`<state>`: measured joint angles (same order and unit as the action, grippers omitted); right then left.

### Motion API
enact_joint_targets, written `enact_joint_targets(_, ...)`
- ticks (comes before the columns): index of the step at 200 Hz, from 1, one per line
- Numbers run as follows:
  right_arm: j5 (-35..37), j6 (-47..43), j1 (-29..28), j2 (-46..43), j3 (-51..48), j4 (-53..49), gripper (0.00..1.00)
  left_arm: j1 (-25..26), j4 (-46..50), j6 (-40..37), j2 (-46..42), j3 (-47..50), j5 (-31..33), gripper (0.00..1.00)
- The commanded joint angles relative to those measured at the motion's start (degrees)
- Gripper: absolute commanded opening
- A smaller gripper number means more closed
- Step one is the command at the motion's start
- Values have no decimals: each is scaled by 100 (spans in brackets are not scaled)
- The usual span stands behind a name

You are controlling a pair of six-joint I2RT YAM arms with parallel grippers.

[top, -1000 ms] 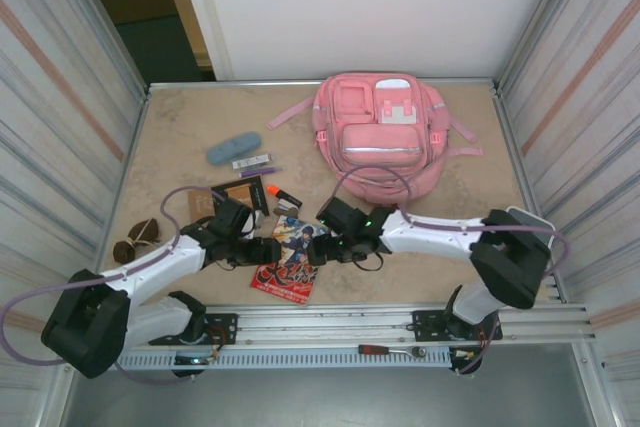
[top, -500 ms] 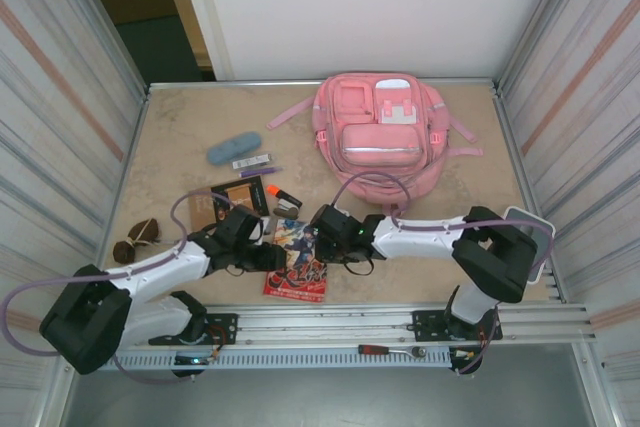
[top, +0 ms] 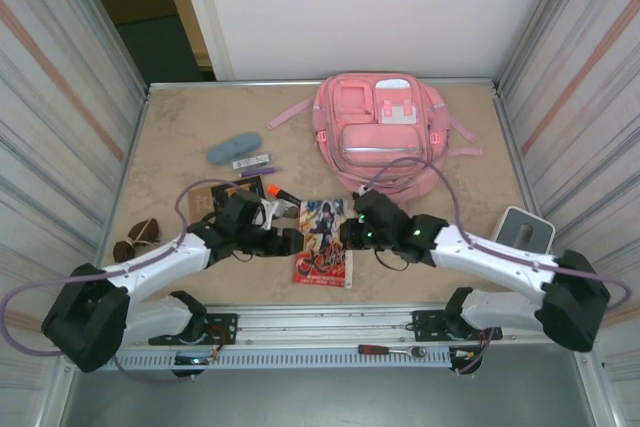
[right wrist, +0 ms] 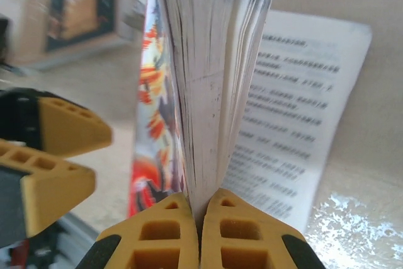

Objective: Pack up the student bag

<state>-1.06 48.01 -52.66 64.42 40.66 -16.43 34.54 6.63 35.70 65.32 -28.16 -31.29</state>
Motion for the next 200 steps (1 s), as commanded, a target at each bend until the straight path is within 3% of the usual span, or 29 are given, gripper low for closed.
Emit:
enact_joint_targets(1,-764,-501,468,-654,300,329,0,-373,-828,358,-287,-167,-784,79)
enact_joint_targets(28,-1456,-625,1047,-1005,815,305,0,-899,-1705,903,-297,-397,-1574,86)
enact_joint_targets(57,-2245,-598,1573,-929,1330,349,0,-1099,-2065,1028,-23,-856,-1927,97)
enact_joint_targets(102,-3044,-338,1928,-540,1664,737,0,-1070,-2442,1033,570,-1353,-2217,97)
enact_joint_targets(115,-3153,-280,2009,-470,1625,843,0,-1023,-2689,1087,645,-1397,-2288,90)
enact_joint_targets(130,-3257,-258,2150,-391,1556,908,0,-961,-2897,1146,730,-1474,-2349,72)
enact_joint_targets(164,-3408,-279,2658,-61,1436,840,0,-978,-3124,1275,864,-1565,-2358,19)
enact_joint_targets(180,-3419,-492,2887,208,1497,572,0,-1048,-3120,1273,901,-1643,-2323,2)
enact_joint_targets(189,-3306,-823,3008,356,1648,183,14,-1125,-3087,1257,903,-1702,-2329,0)
enact_joint_targets(200,-2759,-1584,3137,505,1976,-698,40,-1268,-2948,1204,886,-1765,-2328,0)
